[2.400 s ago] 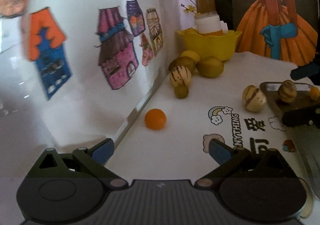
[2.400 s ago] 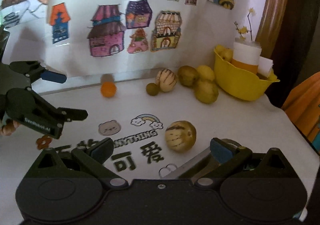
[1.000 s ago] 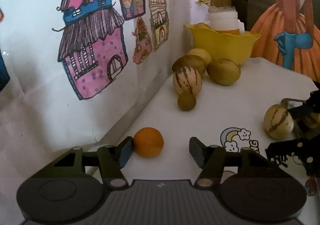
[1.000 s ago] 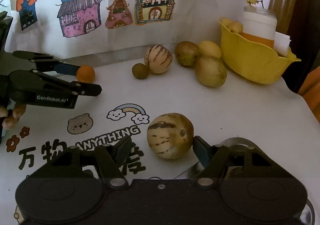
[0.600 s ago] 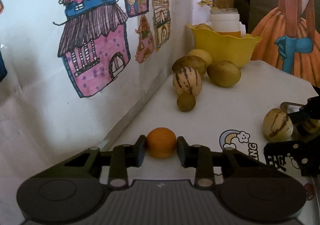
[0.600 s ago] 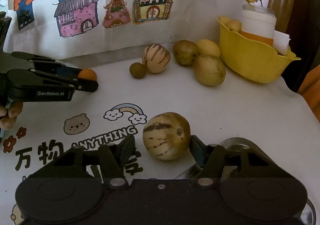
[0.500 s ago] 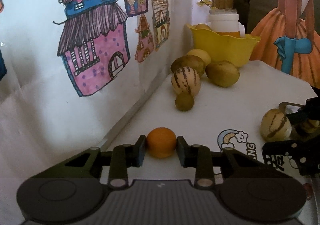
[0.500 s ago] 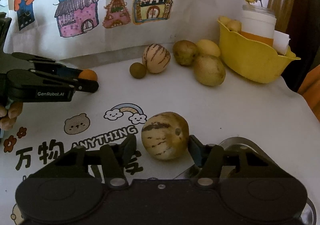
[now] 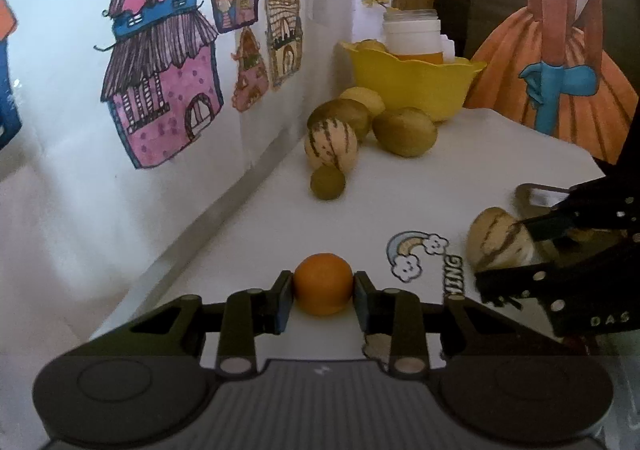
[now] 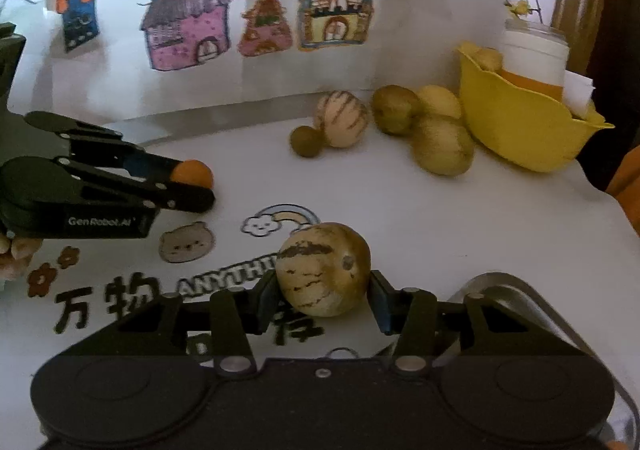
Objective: Organize fruits
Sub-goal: 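Close left gripper on small orange while right gripper closes on striped pepino, then carry orange in left tool and pepino in right tool over the metal tray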
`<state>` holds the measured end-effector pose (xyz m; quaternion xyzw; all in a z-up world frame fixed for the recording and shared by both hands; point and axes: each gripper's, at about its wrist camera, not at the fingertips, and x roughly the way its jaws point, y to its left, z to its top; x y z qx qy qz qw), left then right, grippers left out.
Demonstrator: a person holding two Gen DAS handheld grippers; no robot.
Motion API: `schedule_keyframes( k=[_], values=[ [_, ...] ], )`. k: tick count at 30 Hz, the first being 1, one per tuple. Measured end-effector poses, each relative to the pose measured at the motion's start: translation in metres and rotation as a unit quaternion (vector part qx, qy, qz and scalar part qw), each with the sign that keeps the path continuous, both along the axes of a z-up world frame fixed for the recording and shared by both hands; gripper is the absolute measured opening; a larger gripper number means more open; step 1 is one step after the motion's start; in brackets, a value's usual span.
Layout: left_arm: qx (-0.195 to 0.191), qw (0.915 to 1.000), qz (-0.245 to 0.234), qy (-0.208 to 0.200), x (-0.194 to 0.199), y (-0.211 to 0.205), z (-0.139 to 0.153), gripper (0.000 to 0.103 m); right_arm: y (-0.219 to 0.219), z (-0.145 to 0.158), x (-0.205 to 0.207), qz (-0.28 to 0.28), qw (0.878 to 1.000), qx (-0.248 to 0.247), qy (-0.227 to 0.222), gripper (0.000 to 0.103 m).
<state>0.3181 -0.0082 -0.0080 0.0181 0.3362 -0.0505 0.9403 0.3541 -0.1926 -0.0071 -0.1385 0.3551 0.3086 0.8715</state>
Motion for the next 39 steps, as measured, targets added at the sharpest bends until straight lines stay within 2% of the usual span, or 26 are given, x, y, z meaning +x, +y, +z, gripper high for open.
schedule_keyframes(
  k=[11, 19, 24, 29, 33, 39],
  values=[
    [-0.008, 0.9998, -0.013, 0.009, -0.021, -0.005, 0.003, 0.034, -0.012, 0.003, -0.029, -0.004, 0.999, 0.040, 0.002, 0.049],
    [-0.027, 0.9993, -0.024, 0.007, -0.038, -0.020, 0.014, 0.034, -0.045, 0.024, -0.063, -0.039, 0.996, 0.081, -0.025, 0.049],
    [-0.042, 0.9982, -0.042, 0.002, -0.051, -0.041, 0.024, 0.034, -0.078, 0.038, -0.089, -0.067, 0.992, 0.098, -0.041, 0.049],
    [-0.056, 0.9966, -0.060, -0.011, -0.064, -0.068, 0.031, 0.034, -0.107, 0.044, -0.118, -0.094, 0.990, 0.094, -0.057, 0.049],
    [-0.070, 0.9941, -0.079, -0.026, -0.075, -0.092, 0.033, 0.034, -0.129, 0.043, -0.141, -0.112, 0.987, 0.090, -0.065, 0.049],
    [-0.082, 0.9912, -0.103, -0.011, -0.079, -0.123, 0.025, 0.034, -0.158, 0.032, -0.164, -0.147, 0.983, 0.091, -0.055, 0.049]
  ],
)
